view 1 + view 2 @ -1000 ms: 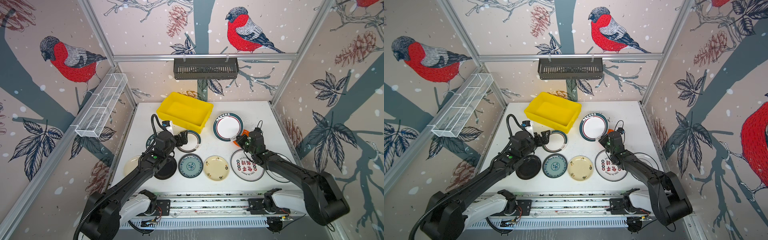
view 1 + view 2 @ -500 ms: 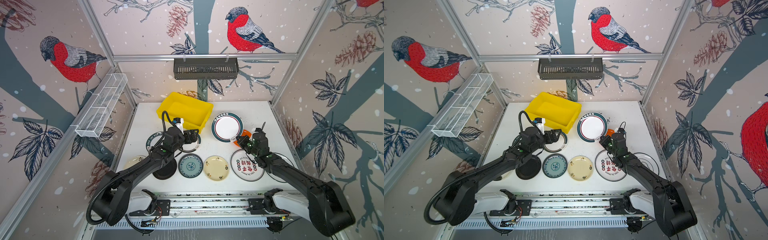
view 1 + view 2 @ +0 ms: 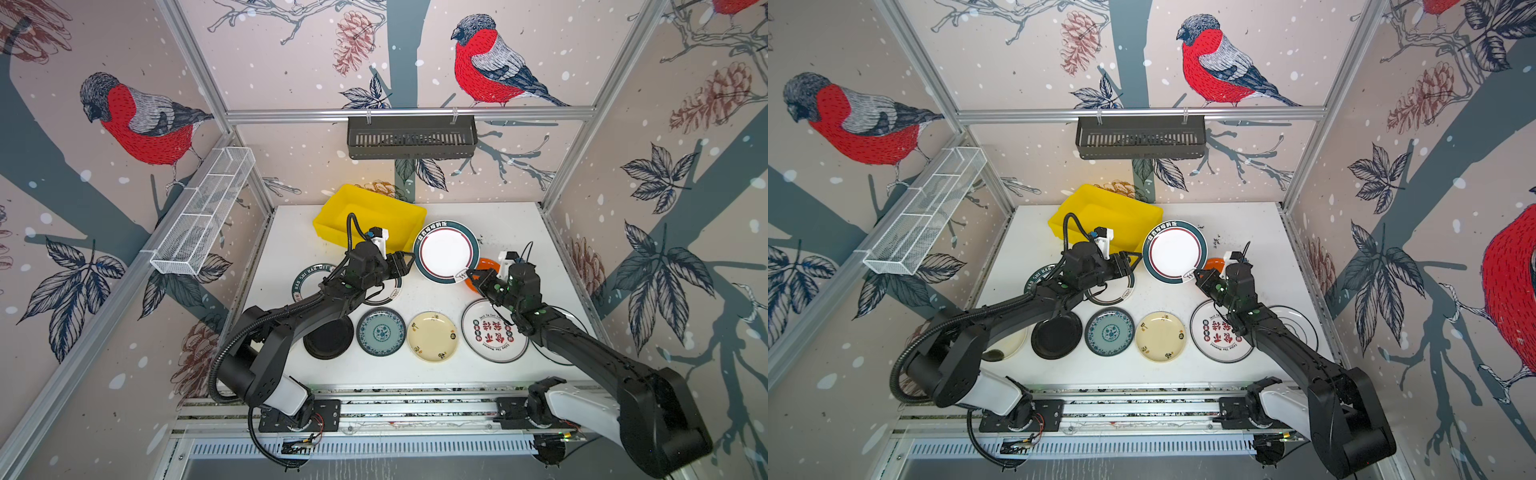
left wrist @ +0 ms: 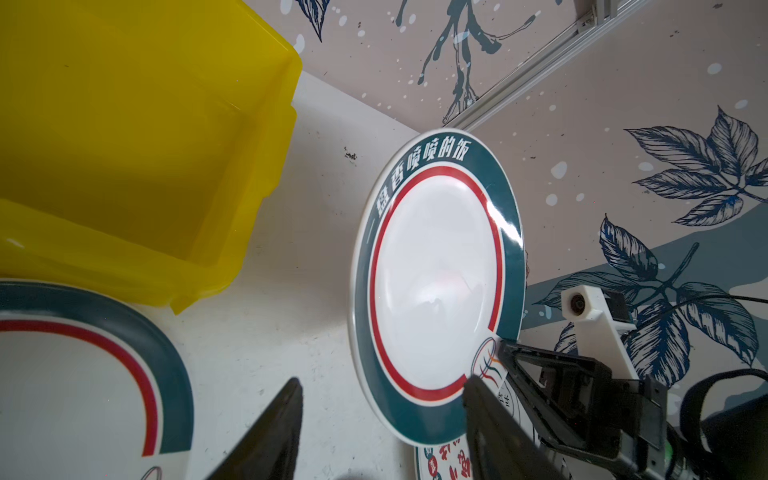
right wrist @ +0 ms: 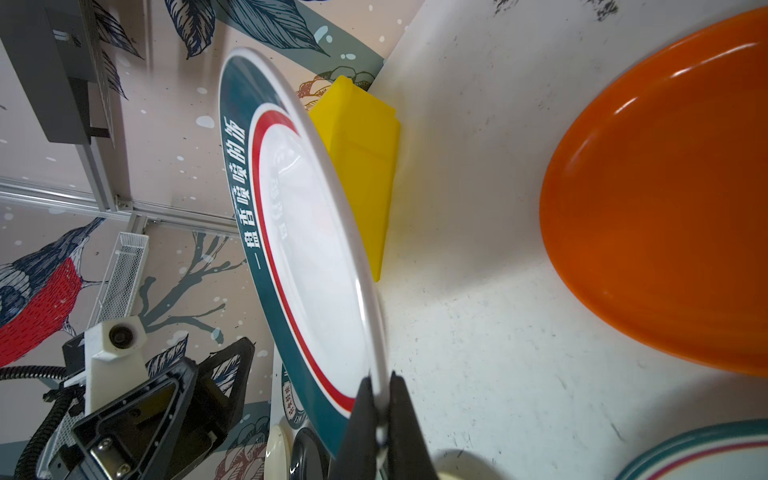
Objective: Place the plates into the plastic bin on the countertop
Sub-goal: 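Grasp the upright plate's rim with left gripper while right gripper holds it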
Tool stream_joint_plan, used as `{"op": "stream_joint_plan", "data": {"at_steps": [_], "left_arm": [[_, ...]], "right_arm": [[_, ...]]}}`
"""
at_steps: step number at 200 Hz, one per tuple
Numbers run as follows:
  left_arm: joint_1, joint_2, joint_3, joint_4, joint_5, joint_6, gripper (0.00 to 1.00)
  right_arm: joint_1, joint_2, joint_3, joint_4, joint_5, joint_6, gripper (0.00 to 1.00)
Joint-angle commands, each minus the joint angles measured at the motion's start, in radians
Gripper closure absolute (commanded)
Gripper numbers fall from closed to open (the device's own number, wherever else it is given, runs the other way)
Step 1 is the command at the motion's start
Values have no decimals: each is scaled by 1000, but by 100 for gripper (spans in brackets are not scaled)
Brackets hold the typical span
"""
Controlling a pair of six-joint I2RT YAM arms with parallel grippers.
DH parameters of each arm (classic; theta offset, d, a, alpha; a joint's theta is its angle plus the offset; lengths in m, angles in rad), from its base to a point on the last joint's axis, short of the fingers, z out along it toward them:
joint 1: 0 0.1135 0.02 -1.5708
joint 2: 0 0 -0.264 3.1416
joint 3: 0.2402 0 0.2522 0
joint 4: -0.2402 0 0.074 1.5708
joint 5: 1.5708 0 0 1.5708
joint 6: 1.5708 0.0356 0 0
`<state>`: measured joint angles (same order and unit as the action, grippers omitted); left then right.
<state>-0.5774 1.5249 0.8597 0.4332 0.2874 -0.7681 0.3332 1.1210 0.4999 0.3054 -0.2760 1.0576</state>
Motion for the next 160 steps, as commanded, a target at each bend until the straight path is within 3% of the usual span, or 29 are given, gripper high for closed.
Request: {"op": "stream_joint_plan", "data": {"at_steps": [1, 43, 81, 129, 160], "left_arm": [[-10, 21, 25, 59, 22, -13, 39], [-25, 78, 79, 26, 41, -3, 46], [-32, 84, 92, 17, 30, 9, 62], [-35, 84, 97, -12, -5, 34, 59], [-35, 88, 98, -7, -19, 46, 87]], "right_arm": [[2, -4, 18, 85, -57, -36, 100], [1, -19, 19, 87, -72, -52, 100], [1, -41, 14, 87, -89, -54, 100], [-14, -44, 4, 111, -118, -34, 100], [-14, -38, 2, 112, -123, -31, 100]]}}
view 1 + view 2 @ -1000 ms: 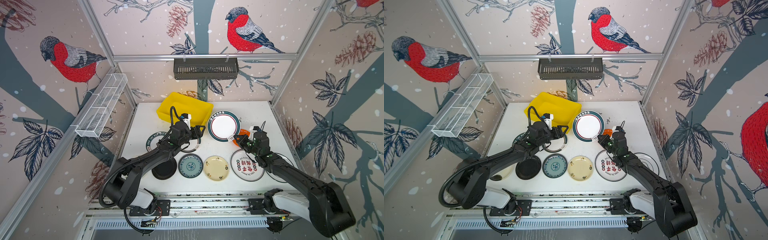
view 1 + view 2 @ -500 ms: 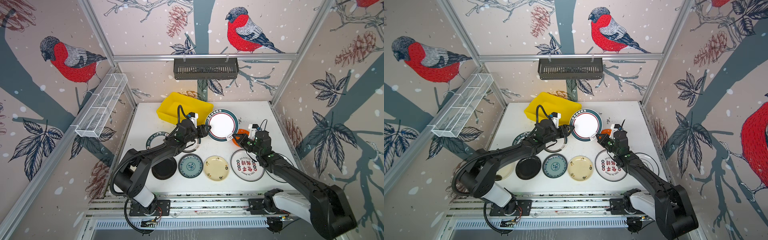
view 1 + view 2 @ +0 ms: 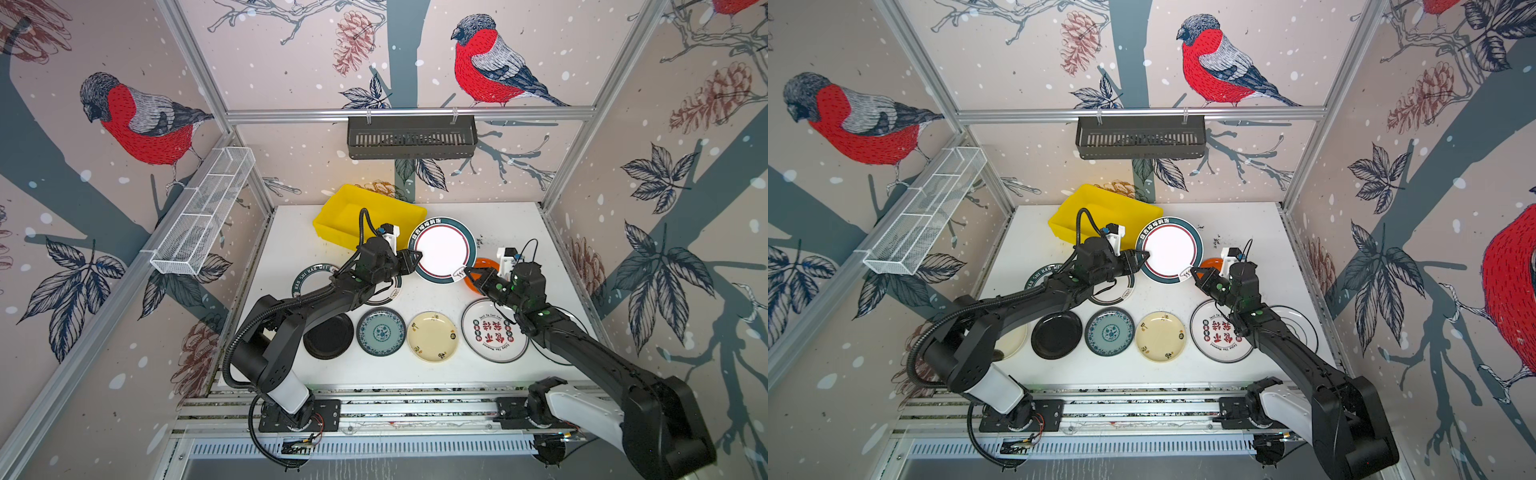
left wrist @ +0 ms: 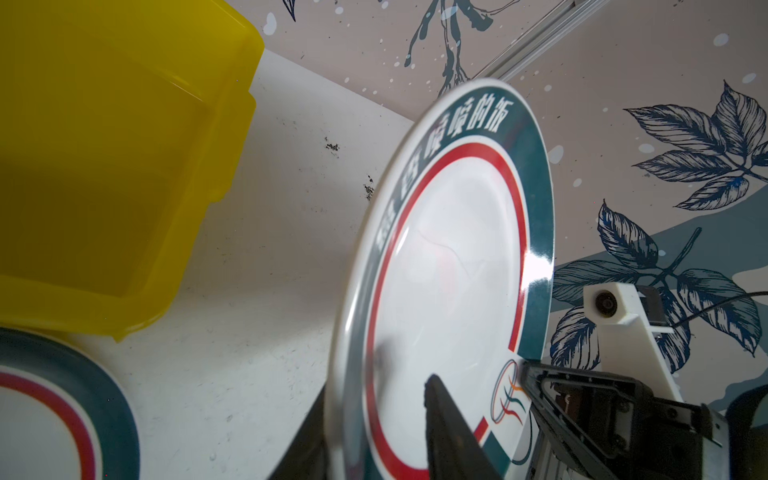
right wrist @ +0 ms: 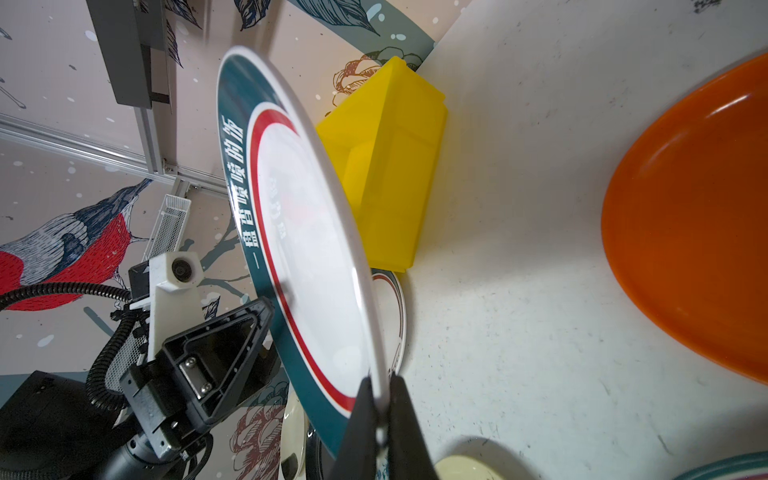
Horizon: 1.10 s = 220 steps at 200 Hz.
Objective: Place the plates into the plastic bin on the countertop
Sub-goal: 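Grasp the upright plate's rim with left gripper while right gripper holds it, then open right gripper and withdraw while left gripper carries plate over the yellow bin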
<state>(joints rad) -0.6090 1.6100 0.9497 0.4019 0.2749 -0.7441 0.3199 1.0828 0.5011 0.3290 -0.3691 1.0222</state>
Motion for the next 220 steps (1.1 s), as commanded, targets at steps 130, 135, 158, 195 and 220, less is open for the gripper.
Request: {"op": "stream_joint_plan", "data": {"at_steps": [130, 135, 158, 195, 220], "left_arm": [[61, 15, 122, -44, -52, 86, 100], [71, 17, 129, -48, -63, 88, 100], [119, 22, 160, -73, -111, 71, 100], [197, 11, 172, -52, -194, 87, 100], [242, 44, 234, -124, -314, 149, 100]], "right_arm": [[-24, -113, -15, -59, 47, -71, 10], [-27, -122, -15, -69, 52, -73, 8], [-45, -159, -7, -130, 69, -103, 3], [-73, -218, -23, -198, 76, -159, 1], [-110, -247, -42, -203, 15, -195, 0]]}}
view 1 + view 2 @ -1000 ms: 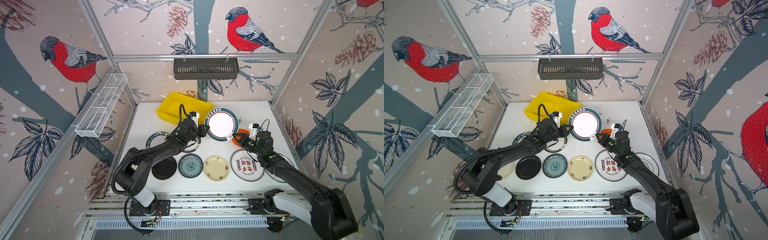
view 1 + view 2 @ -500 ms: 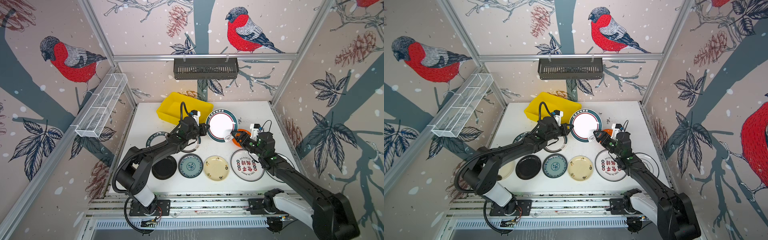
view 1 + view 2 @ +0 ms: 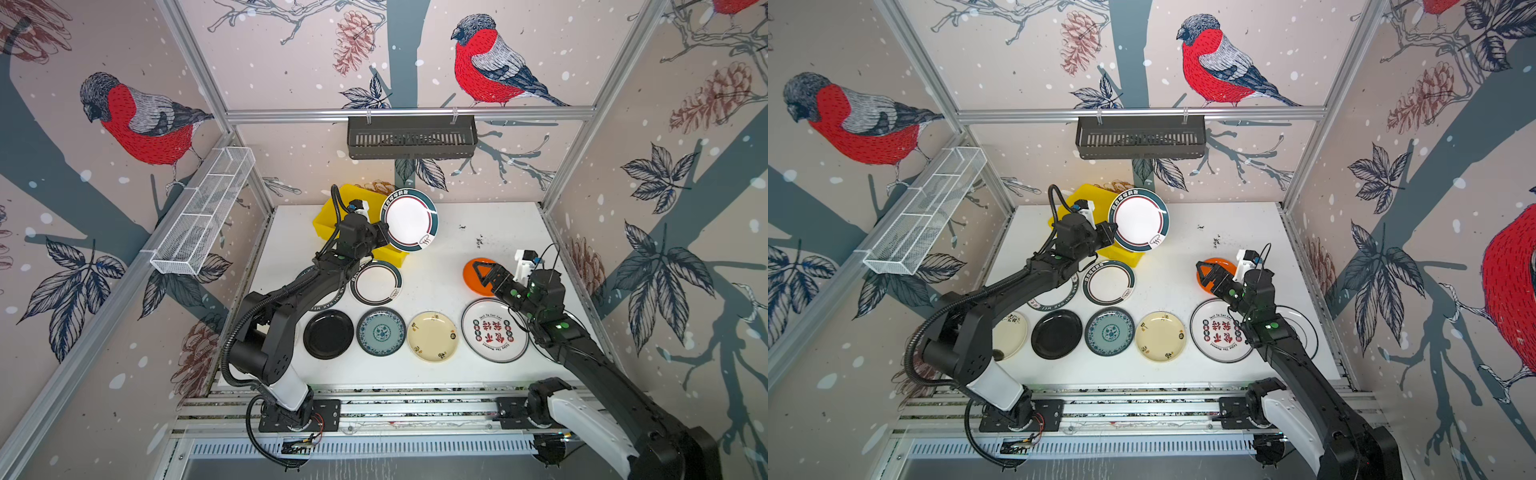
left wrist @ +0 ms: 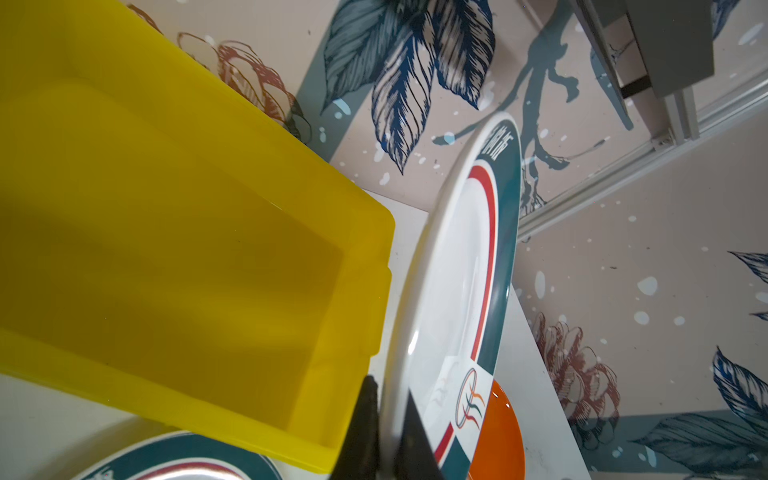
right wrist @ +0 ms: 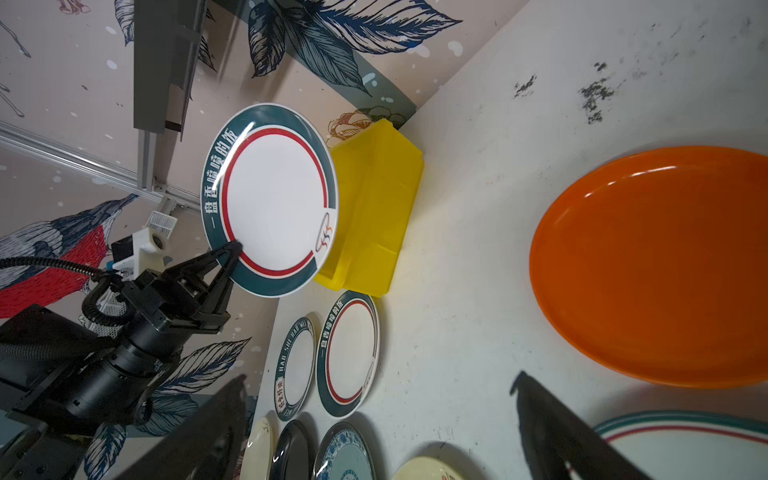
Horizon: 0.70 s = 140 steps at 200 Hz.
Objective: Place the plates into the plastic bin on the countertop
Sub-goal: 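Open right gripper and withdraw while left gripper carries plate over the yellow bin, then lower the plate into the yellow bin and open left gripper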
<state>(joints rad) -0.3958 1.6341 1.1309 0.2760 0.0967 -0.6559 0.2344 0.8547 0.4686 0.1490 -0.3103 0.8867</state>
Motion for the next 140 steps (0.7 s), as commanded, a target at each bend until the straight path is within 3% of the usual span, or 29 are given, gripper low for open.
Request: {"op": "stream_joint_plan", "data": {"at_steps": [1, 59, 140], "left_arm": [[31, 22, 54, -1, -140, 63, 100], [77, 164, 214, -127, -327, 186, 100], [118, 402, 435, -283, -241, 155, 100]], "right_arm": [[-26, -20, -10, -25, -48, -62, 0], [-57, -27, -11, -61, -119, -98, 0], [-88, -126, -70, -77, -109, -65, 0]]}}
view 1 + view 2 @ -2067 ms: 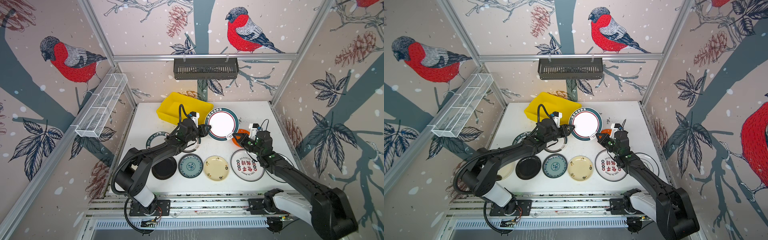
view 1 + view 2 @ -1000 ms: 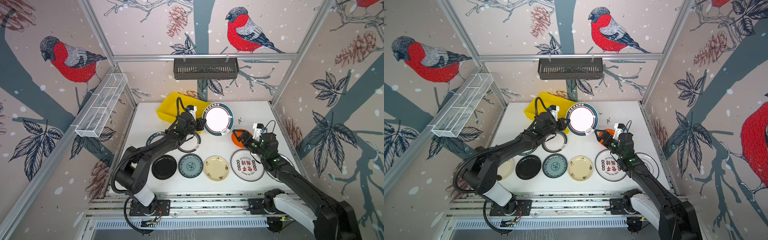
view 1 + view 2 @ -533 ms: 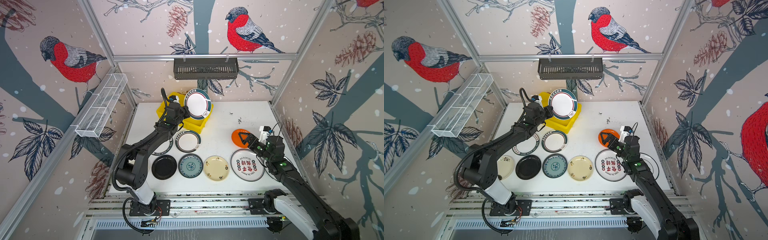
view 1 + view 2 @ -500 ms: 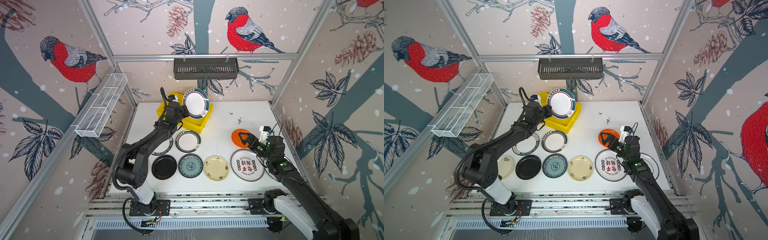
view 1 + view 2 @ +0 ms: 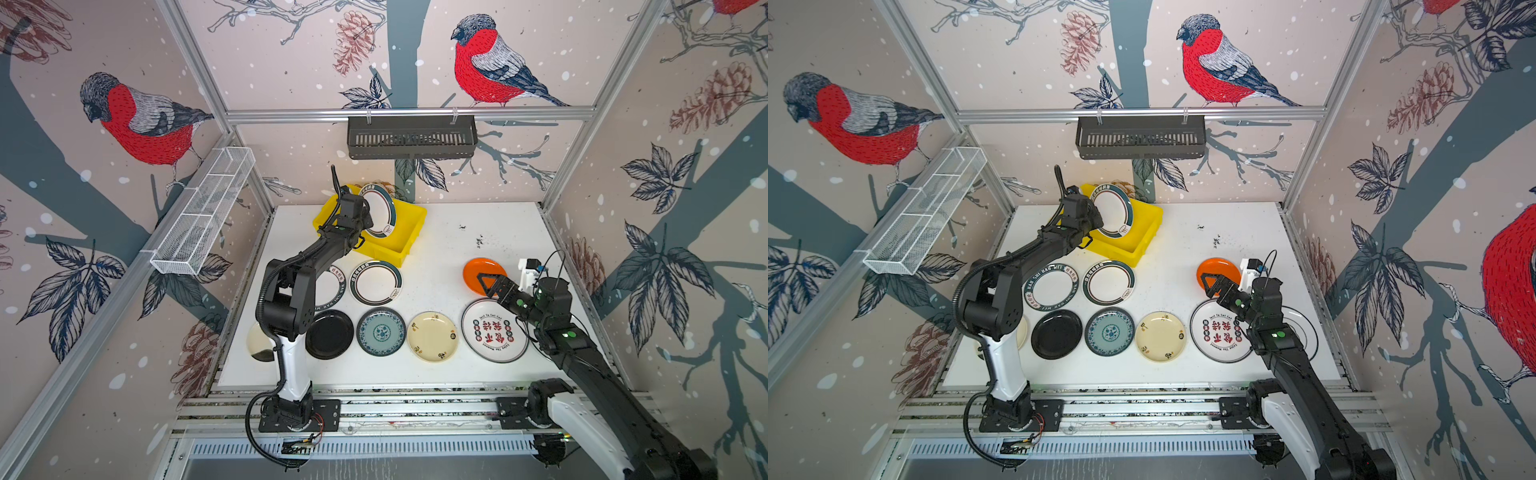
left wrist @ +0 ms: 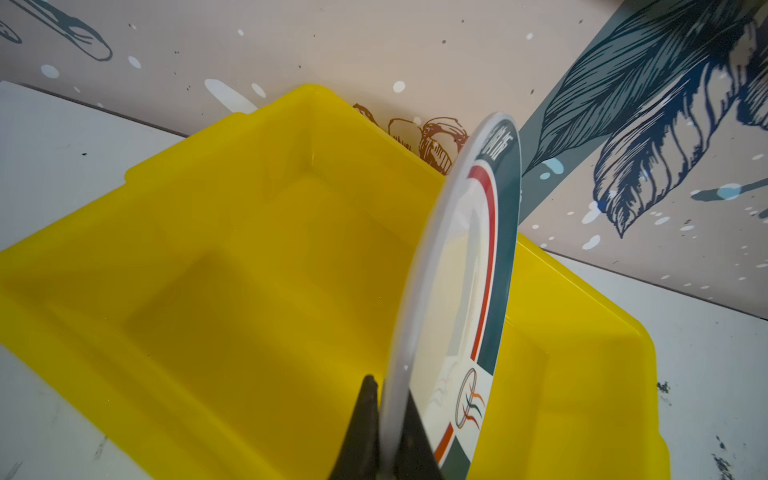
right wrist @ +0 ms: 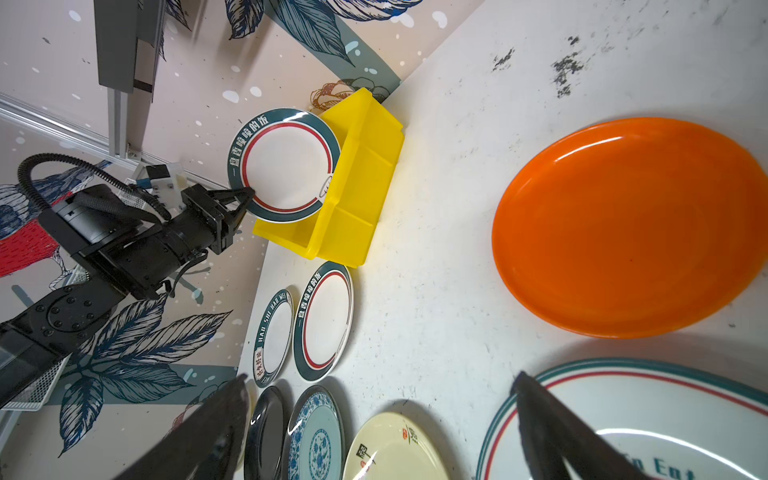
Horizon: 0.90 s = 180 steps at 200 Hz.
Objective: Place the plates into the plastic bin on the countertop
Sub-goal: 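Lower the plate into the yellow bin and open left gripper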
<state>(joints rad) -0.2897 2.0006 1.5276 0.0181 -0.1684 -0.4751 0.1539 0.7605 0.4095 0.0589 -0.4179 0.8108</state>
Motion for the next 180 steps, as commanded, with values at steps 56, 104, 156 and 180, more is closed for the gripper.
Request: {"op": "stream_joint_plan", "data": {"at_steps": [56, 104, 156, 180], "left_arm": [[15, 95, 75, -81, 31, -6, 100], [14, 161, 142, -178, 86, 44, 100], [5, 166, 174, -231, 88, 100, 62], [-3, 154, 171, -224, 94, 121, 56]], "right_arm": [[-39, -63, -3, 9, 16, 1, 0], [-56, -46, -5, 38, 13, 14, 0], [-59, -20, -7, 48, 19, 14, 0], [-60, -2, -8, 50, 19, 13, 0]]}}
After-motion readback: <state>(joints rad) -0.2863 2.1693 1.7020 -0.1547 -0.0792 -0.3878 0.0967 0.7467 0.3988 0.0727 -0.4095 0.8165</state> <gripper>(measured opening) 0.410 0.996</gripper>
